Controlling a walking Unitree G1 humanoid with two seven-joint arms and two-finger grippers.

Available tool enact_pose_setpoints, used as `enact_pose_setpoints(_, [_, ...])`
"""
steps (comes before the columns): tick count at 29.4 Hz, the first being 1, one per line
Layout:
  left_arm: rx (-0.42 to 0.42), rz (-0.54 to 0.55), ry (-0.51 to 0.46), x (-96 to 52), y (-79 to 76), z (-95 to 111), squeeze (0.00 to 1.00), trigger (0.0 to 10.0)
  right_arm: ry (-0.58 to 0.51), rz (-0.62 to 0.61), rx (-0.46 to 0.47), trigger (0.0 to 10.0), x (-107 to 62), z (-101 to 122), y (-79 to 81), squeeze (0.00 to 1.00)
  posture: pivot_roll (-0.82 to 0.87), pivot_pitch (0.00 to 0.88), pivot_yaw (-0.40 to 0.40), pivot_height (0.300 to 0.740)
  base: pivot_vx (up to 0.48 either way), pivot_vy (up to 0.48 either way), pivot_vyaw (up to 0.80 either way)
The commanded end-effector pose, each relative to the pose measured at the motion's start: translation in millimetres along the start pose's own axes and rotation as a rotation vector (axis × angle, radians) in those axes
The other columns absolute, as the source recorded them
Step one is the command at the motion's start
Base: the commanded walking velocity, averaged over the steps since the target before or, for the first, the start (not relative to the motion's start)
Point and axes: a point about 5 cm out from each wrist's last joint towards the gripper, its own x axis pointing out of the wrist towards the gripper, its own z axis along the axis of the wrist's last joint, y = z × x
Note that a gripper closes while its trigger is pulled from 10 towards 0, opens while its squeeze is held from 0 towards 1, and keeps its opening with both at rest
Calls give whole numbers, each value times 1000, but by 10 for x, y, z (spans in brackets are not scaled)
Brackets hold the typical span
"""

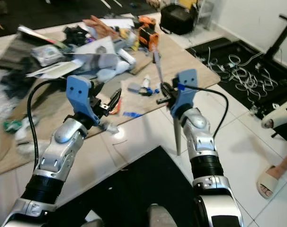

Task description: Picking trash to rubbish bin

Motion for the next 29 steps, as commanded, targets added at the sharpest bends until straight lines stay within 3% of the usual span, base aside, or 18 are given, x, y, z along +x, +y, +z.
enact_pose_setpoints(1, [14, -31, 9, 4, -38, -28, 0, 10000, 32, -6, 3, 10000, -15, -53, -42, 0, -68, 0, -36, 740, 0, 0, 0])
enact_pose_setpoints(18, [1, -101, 27, 16, -86, -67, 0, 10000, 17, -17, 19, 10000, -20, -62, -57, 0, -73, 0, -36, 740, 0, 0, 0])
enact_pose_setpoints(29, [-26, -112, 27, 17, -84, -95, 0, 10000, 33, -4, 26, 10000, -8, -96, -47, 0, -74, 0, -35, 740, 0, 0, -800])
